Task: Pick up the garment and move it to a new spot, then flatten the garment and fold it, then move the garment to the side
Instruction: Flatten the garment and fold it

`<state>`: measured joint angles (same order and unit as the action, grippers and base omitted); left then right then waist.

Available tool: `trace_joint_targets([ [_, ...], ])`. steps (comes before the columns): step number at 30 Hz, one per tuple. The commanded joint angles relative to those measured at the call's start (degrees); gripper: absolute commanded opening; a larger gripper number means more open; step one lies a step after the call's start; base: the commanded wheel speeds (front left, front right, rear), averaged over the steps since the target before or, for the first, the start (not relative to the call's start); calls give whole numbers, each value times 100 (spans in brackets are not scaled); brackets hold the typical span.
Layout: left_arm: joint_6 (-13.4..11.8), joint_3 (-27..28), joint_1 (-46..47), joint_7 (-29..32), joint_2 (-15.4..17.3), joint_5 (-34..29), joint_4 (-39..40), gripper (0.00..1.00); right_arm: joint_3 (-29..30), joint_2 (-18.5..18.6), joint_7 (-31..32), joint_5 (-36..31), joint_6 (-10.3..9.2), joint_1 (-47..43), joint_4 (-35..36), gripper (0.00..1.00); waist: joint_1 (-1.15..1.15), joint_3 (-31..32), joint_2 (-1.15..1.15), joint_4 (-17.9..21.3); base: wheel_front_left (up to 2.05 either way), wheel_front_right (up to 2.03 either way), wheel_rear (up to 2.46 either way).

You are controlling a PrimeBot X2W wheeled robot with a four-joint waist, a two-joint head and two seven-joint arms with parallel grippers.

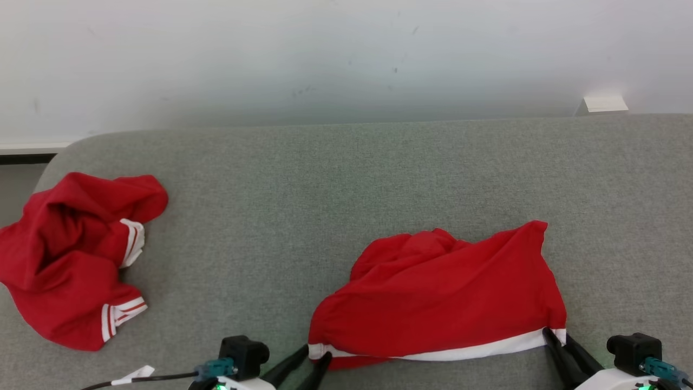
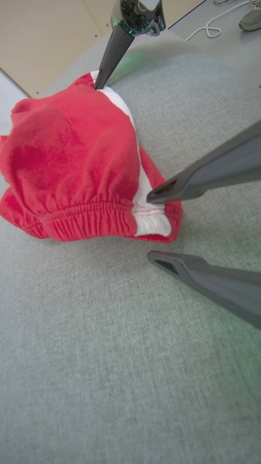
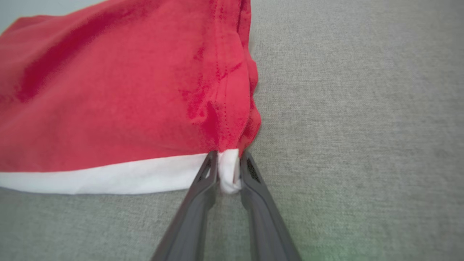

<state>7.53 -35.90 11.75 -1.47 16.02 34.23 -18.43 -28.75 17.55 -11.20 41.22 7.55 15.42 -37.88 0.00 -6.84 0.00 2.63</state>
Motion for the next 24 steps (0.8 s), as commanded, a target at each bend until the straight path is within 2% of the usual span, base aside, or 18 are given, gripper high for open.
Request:
trace_joint_targets([
  [1, -10, -6, 61, -41, 17, 94, -25, 34, -30, 6, -18, 34, -13, 72, -49, 22, 0, 2, 0, 5, 0, 0, 0],
  [2, -10, -28, 79, -74, 27, 121, -56, 20, -60, 17, -36, 61, -13, 74, -66, 13, 0, 6, 0, 7, 0, 0, 0],
  [3, -10, -42, 99, -85, 49, 129, -77, 0, -81, 32, -60, 82, -13, 79, -78, 0, 0, 10, 0, 6, 0, 0, 0],
  [12, -13, -76, 68, -265, 193, 225, -26, 0, 79, 224, -351, 279, -13, -77, 272, 0, 0, 124, 0, 11, 0, 0, 0],
  [18, -62, 11, 32, -358, 263, 289, 242, 0, 226, 408, -375, 663, -13, -247, 1067, 0, 0, 195, 0, 6, 0, 0, 0],
  [24, -44, 35, 508, -143, 425, 275, 626, 0, 221, 720, 34, 985, -12, 155, 1823, 0, 0, 45, 0, 21, 0, 0, 0],
])
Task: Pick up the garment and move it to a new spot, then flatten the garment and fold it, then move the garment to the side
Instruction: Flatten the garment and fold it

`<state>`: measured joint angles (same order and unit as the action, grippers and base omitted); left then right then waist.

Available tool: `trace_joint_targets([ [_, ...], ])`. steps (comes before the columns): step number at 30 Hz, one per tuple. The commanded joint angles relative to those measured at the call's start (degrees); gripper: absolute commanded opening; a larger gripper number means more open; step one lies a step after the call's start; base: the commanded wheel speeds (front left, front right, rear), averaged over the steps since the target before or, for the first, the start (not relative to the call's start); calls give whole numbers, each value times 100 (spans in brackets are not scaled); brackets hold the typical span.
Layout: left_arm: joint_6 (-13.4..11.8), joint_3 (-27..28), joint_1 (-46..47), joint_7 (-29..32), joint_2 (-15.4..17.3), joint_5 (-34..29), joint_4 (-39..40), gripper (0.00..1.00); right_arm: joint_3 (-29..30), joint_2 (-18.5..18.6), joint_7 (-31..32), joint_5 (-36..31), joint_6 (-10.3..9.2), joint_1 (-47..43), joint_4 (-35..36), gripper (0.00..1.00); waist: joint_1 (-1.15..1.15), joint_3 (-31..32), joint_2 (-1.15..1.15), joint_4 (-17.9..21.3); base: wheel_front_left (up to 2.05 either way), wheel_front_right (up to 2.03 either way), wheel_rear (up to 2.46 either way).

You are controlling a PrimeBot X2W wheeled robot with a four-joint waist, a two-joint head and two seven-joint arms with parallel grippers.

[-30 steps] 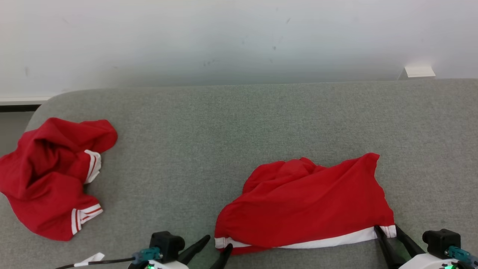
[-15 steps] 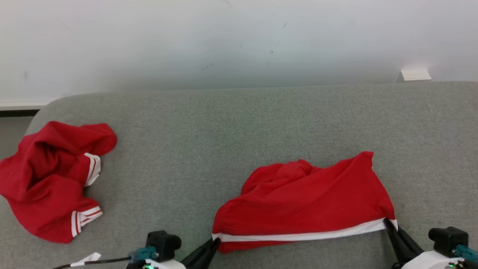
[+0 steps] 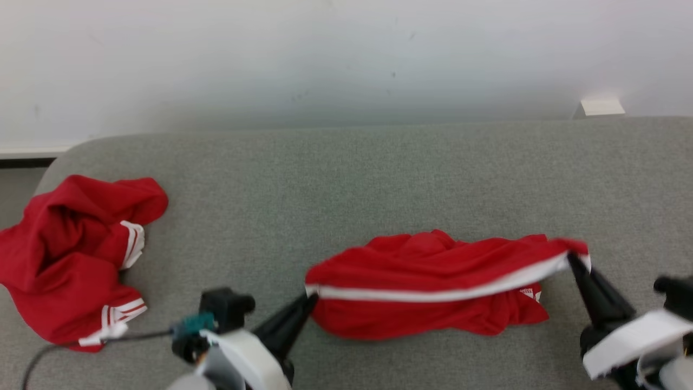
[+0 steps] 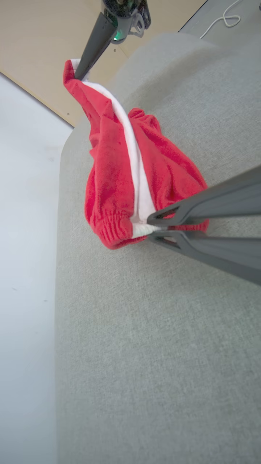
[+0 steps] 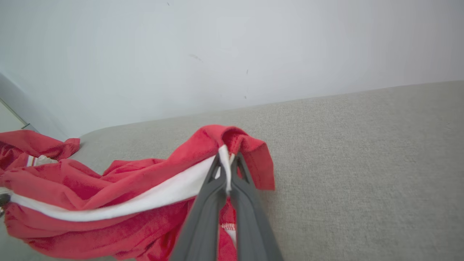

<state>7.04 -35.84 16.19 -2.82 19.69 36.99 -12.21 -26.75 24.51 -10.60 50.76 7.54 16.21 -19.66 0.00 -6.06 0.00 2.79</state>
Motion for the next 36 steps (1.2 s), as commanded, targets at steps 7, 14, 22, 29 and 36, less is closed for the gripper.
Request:
trace_joint_targets([
  [7, 36, 107, 1529, 404, 198, 48, -159, 0, 76, 20, 653, 456, -11, 1376, 137, 0, 0, -616, 0, 58, 0, 0, 0],
  [14, 37, -34, 3580, 874, 403, 657, -1027, 0, 148, -176, 1089, 786, -11, 3271, -627, 0, 0, -1425, 0, 148, 0, 0, 0],
  [22, 37, -64, 5566, 1122, 312, 1541, -2295, 0, 177, -588, 969, 898, -11, 5259, -1572, 0, 0, -1895, 0, 302, 0, 0, 0],
  [29, 38, -118, 6860, 940, 56, 1687, -3301, 0, 97, -774, 584, 814, -12, 6713, -2247, 0, 0, -1948, 0, 423, 0, 0, 0],
  [36, 38, -324, 7435, 748, -63, 1870, -3825, 0, -378, -695, 738, 720, -12, 7472, -2574, 0, 0, -1849, 0, 528, 0, 0, 0],
])
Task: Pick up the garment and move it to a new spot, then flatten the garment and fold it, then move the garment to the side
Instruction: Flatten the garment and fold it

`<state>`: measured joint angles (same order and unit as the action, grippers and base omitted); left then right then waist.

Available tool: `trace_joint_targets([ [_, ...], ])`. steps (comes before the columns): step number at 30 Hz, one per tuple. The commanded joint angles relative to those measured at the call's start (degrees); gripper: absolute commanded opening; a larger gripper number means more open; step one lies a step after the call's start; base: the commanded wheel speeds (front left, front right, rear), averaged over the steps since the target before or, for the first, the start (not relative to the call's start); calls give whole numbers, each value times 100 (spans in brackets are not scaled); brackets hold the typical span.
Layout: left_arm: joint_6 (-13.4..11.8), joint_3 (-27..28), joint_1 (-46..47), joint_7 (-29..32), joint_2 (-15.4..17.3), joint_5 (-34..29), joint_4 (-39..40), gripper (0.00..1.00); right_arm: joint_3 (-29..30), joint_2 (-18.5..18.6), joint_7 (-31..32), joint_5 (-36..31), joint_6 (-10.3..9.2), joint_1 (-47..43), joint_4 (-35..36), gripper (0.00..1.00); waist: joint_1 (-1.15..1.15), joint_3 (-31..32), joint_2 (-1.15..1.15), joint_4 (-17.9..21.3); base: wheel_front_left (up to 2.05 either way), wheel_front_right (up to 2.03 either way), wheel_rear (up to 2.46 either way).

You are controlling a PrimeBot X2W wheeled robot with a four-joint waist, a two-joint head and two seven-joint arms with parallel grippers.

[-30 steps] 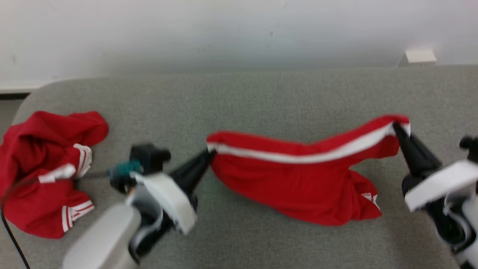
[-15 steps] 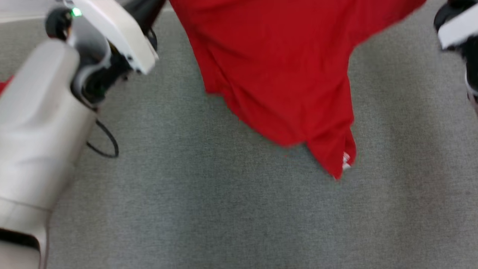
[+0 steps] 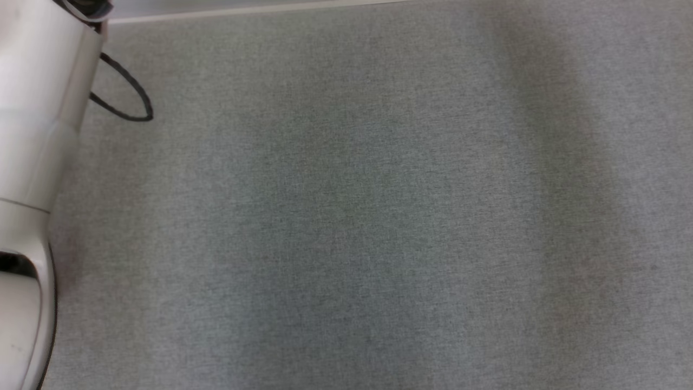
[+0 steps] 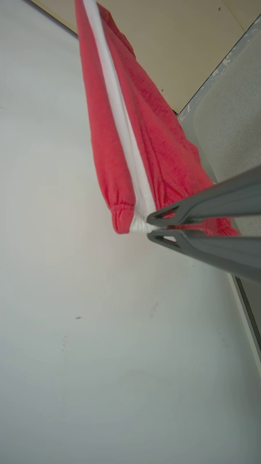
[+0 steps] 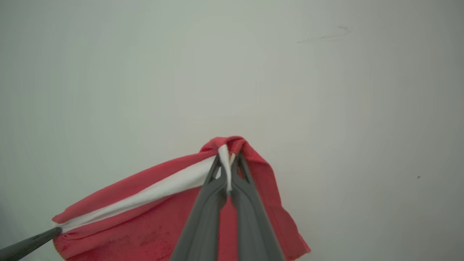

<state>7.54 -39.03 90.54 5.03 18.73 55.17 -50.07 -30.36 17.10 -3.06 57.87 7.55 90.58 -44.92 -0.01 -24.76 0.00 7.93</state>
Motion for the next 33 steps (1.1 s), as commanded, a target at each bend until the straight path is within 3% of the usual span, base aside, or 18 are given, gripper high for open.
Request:
trace_joint_targets([
  [1, -13, -55, -6, -66, 21, 93, -71, 0, -65, 57, 33, 70, -13, 22, -70, 0, 1, 45, 0, 22, 0, 0, 0],
  [8, -12, -718, -684, 31, 226, 415, 199, 0, -546, 272, 231, 340, -13, -824, -20, 0, 1, 204, 0, 52, 0, 0, 0],
  [17, -12, -1714, -2035, 359, 939, 1031, 1254, 0, -1193, 790, 643, 831, -13, -2464, 689, 0, 1, 673, 0, 52, 0, 0, 0],
  [20, -12, -1968, -2716, 451, 1233, 1383, 1664, 0, -1425, 1202, 1004, 1104, -13, -3277, 1076, 0, 1, 1060, 0, 11, 0, 0, 0],
  [27, -13, -2370, -3931, 780, 1510, 1858, 2330, 0, -1714, 1945, 1839, 1616, -14, -4649, 1931, 0, 1, 1793, 0, -20, 0, 0, 0],
  [33, -278, -2619, -4638, 1010, 1824, 2011, 3151, 0, -1865, 2677, 2413, 1830, -14, -5530, 2774, 0, 1, 2140, 0, -85, 0, 0, 0],
])
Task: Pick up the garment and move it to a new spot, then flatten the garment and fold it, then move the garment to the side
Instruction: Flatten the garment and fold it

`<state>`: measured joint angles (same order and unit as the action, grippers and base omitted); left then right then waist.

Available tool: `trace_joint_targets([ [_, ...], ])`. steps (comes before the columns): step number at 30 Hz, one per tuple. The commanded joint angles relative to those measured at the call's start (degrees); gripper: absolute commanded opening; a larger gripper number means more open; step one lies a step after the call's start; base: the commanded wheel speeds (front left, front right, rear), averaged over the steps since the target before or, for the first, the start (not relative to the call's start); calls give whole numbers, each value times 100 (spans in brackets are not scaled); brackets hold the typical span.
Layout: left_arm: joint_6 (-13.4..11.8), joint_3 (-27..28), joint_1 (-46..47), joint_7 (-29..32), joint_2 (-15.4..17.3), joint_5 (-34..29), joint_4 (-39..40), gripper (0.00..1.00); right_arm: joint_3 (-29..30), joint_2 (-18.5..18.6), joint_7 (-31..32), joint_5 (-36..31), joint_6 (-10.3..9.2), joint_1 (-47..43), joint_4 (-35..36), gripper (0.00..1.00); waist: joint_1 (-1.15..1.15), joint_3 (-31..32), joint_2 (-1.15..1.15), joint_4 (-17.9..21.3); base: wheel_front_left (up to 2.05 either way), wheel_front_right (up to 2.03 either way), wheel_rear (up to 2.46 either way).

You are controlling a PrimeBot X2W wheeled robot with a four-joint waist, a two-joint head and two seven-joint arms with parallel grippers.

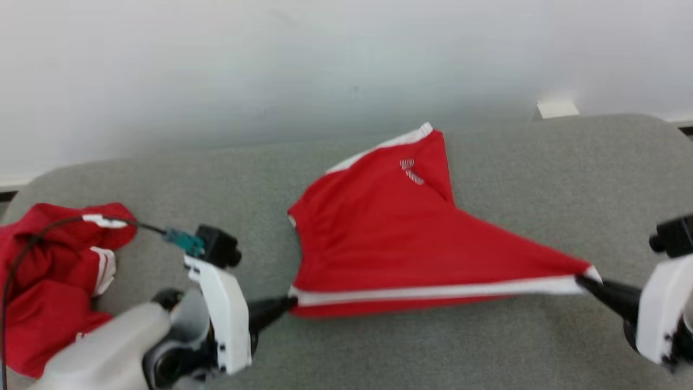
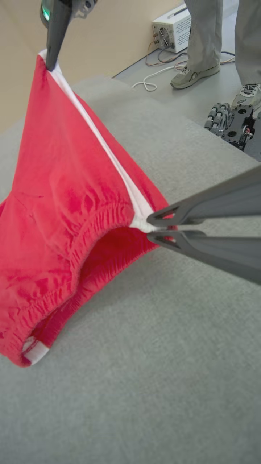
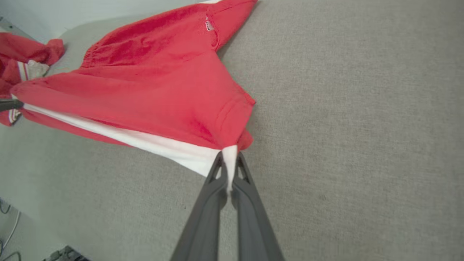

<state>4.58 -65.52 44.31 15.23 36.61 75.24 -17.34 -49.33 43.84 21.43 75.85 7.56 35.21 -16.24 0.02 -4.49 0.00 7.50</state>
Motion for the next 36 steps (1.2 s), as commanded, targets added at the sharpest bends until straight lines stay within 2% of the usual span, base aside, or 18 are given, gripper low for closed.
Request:
trace_joint_targets([
  [1, -50, -12, -136, 24, 124, 15, 92, 0, 7, 183, 42, -35, -15, -142, 51, 0, -2, 166, 0, -61, 0, 0, 0],
  [9, -588, -222, -856, 335, 809, 341, 1820, 0, 309, 1190, 584, 60, -16, -1191, 1273, 0, -2, 357, 0, -215, 0, 0, 0],
  [12, -726, -139, -877, 376, 929, 455, 2197, 0, 573, 1402, 772, 112, -16, -1356, 1549, 0, -2, 312, 0, -278, 0, 0, 0],
  [14, -753, -92, -804, 459, 971, 561, 2277, 0, 748, 1407, 889, 107, -16, -1372, 1613, 0, -2, 248, 0, -320, 0, 0, 0],
  [20, -506, 144, -299, 1088, 901, 1128, 2213, 0, 1181, 956, 1895, -111, -15, -605, 1391, 0, -2, -247, 0, -462, 0, 0, 0],
  [26, -317, 393, 520, 2003, 604, 1768, 1751, 0, 1555, 206, 2969, -527, -15, 602, 525, 0, -2, -929, 0, -760, 0, 0, 0],
  [32, -269, 576, 1421, 2911, 166, 2253, 1165, 0, 1923, -494, 3773, -1280, -15, 1688, -364, 0, -2, -1523, 0, -1006, 0, 0, 0],
  [36, -300, 713, 1882, 3211, -47, 2443, 806, 0, 2208, -966, 4028, -1797, -15, 2253, -902, 0, -2, -1809, 0, -1086, 0, 0, 0],
])
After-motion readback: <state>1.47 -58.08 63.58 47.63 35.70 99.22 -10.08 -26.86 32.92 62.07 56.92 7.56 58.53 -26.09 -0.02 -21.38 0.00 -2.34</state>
